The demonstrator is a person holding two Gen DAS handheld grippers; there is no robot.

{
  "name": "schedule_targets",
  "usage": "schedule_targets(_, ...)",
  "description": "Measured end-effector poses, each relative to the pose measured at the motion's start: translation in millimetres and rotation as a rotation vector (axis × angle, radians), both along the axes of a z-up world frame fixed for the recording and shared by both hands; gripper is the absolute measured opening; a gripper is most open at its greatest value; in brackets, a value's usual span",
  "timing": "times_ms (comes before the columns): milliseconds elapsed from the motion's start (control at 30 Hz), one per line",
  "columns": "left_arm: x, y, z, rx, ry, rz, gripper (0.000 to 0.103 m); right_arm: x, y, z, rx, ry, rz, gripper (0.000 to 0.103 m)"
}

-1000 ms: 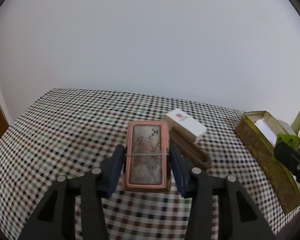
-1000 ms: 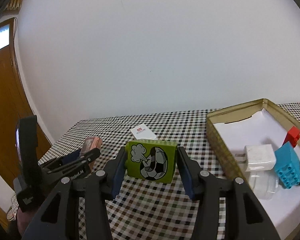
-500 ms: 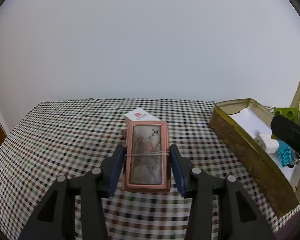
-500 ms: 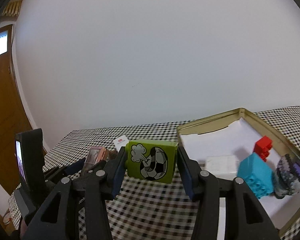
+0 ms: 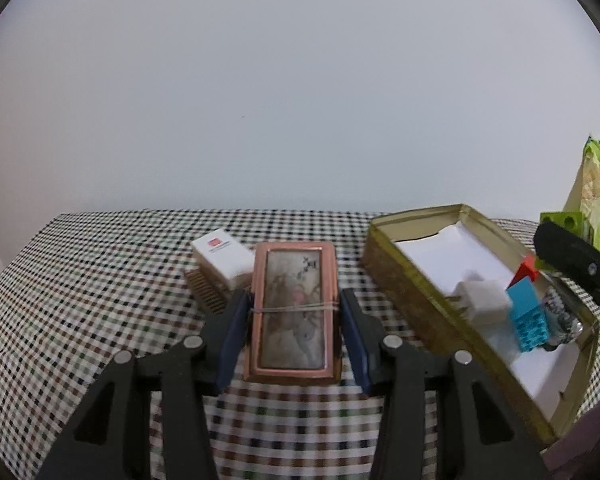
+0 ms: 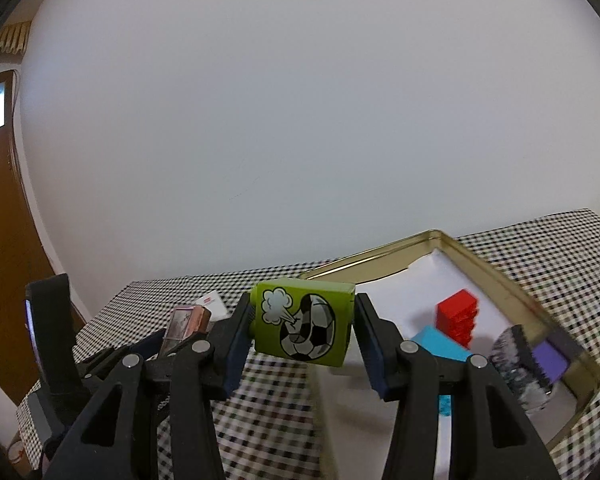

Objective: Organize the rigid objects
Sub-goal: 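Carry the copper frame and green block into the tin tray and open both tools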

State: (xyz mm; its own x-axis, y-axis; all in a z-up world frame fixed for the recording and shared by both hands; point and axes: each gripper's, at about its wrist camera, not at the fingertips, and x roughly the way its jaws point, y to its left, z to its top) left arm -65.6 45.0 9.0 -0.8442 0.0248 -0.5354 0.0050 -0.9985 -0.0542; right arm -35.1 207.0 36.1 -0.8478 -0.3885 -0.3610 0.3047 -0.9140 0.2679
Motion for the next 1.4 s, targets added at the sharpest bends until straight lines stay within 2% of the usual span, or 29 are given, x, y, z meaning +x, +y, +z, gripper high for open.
schedule_targets(333, -3.0, 32.6, 6.6, 0.007, 0.024, -0.049, 0.045, -2.8, 43.9, 5.3, -0.020, 0.010, -0.072, 0.052)
schedule_targets(600, -3.7, 65.0, 15.4, 0.020, 0.048, -0.123, 0.045, -7.9, 89.9, 8.3, -0.022, 0.007, -0.167, 0.052)
schedule_targets(767, -4.9, 94.2, 13.9, 0.022, 0.033, -0.201, 0.045, -9.9, 118.3, 7.4, -0.038, -0.013, -0.208, 0.052)
schedule_targets(1100, 7.6, 142.1, 3.9, -0.011, 0.000, -0.319, 0.045, -14.6, 114.7, -0.6, 0.021, -0.077, -0.172, 0.052)
schedule_targets(1400, 12.2, 159.4, -2.1, -0.036, -0.026, -0.342, 0.045, -27.5, 110.1, -14.3, 0.026, -0.152, -0.139, 0.052)
